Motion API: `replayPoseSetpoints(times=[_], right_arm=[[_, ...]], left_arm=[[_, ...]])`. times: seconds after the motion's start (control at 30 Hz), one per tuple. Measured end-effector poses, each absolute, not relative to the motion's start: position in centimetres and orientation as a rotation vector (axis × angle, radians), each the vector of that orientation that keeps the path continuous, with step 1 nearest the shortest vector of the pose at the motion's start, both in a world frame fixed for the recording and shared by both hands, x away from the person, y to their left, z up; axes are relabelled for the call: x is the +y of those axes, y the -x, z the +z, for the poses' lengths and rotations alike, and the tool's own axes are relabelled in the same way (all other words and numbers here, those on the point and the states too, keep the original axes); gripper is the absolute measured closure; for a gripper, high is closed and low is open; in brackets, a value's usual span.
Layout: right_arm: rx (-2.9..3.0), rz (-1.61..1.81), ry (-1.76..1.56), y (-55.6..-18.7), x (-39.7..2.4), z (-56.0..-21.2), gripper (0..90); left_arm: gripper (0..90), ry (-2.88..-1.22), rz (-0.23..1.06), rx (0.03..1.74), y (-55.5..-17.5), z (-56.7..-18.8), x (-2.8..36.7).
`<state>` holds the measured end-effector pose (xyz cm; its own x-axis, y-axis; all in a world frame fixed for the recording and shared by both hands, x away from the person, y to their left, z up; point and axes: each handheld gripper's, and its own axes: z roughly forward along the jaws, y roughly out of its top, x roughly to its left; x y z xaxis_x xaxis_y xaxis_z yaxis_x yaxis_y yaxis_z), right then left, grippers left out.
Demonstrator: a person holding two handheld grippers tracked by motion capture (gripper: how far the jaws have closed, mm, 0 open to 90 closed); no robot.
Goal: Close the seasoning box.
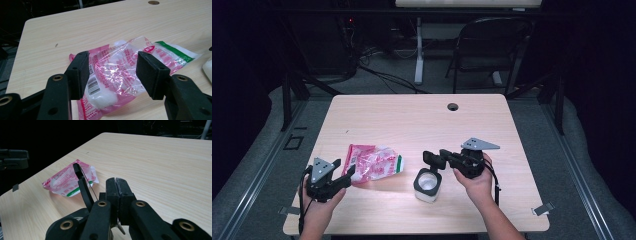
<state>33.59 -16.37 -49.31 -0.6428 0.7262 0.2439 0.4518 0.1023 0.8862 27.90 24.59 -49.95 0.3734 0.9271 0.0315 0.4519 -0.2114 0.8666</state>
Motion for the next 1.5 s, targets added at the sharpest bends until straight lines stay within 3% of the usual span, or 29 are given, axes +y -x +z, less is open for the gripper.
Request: replayPoseSetpoints(times=[1.17, 1.5], right_arm=[[2.225, 1.509, -1.091, -31.6, -15.0, -50.0, 82.4], [2.156, 1.515, -1.153, -31.7, -17.1, -49.5, 65.1]], left_arm=[[43.9, -1.827, 0.711, 1.178, -29.1, -50.1, 23.9], [43.9, -1.802, 0.707, 1.181, -29.8, -49.8, 24.2]])
